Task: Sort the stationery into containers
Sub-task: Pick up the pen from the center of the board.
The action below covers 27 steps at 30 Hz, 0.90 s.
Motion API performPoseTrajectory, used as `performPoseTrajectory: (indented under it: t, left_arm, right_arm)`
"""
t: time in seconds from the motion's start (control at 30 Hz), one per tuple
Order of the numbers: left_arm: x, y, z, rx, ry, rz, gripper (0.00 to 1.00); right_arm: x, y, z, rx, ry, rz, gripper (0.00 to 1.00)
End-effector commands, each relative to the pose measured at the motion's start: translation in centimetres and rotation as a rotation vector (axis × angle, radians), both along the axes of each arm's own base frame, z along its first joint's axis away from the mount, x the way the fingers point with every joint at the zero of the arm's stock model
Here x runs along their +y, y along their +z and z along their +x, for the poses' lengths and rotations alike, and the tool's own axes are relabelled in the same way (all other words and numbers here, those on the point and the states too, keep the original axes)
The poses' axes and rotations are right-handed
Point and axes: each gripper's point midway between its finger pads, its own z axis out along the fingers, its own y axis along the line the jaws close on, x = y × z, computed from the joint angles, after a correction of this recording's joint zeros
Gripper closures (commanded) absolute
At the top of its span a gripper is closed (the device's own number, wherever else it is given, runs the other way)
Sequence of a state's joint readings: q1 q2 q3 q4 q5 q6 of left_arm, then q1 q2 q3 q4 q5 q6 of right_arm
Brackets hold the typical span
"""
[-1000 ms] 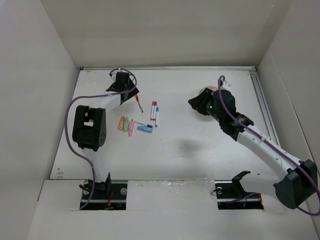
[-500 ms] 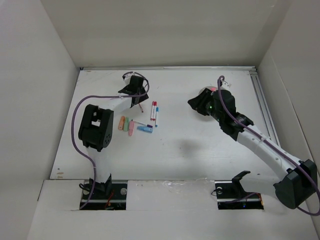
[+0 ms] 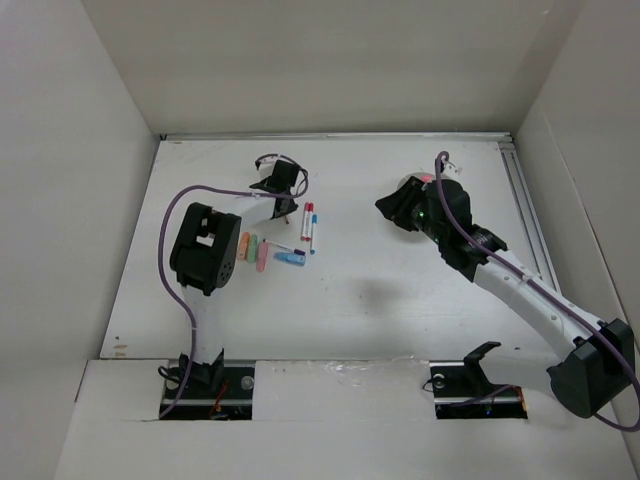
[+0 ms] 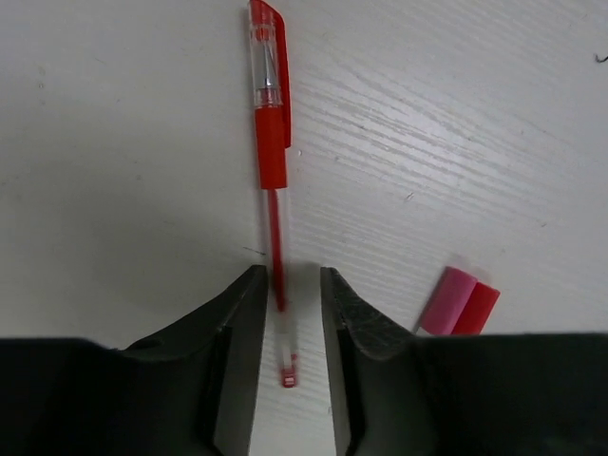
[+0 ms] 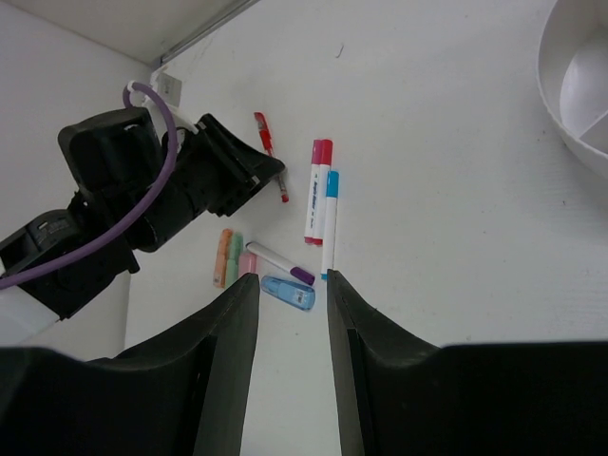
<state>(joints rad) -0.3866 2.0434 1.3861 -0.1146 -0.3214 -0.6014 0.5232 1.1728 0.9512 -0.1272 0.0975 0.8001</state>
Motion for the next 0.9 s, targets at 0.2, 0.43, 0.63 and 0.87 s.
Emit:
performPoseTrajectory:
  t: [0.2,0.43,0.63,0.87]
  left_arm:
    - [0.7,-0.8,-1.1,0.037,0.006,0.073,0.99]
    - [1.4,2.4,-1.8,-0.061,0.028,0.042,1.0]
    - [-0.7,8.7,-1.9,-0.231,-0.051,-0.112,1.0]
    - [-3.0,14.0,-4.7,-0.381,-0.207,-0.291,1.0]
  right_arm:
    - [-0.4,2.1,0.9,-0.058,-0.027,0.008,0.59]
    - [0.7,2.1,1.1,-0.05,0.017,0.02,0.53]
    - [2.9,2.4,0.2,-0.04,0.132,0.054,0.45]
    - [5.8,2.7,-0.4,-0.04,0.256,0.102,0.3]
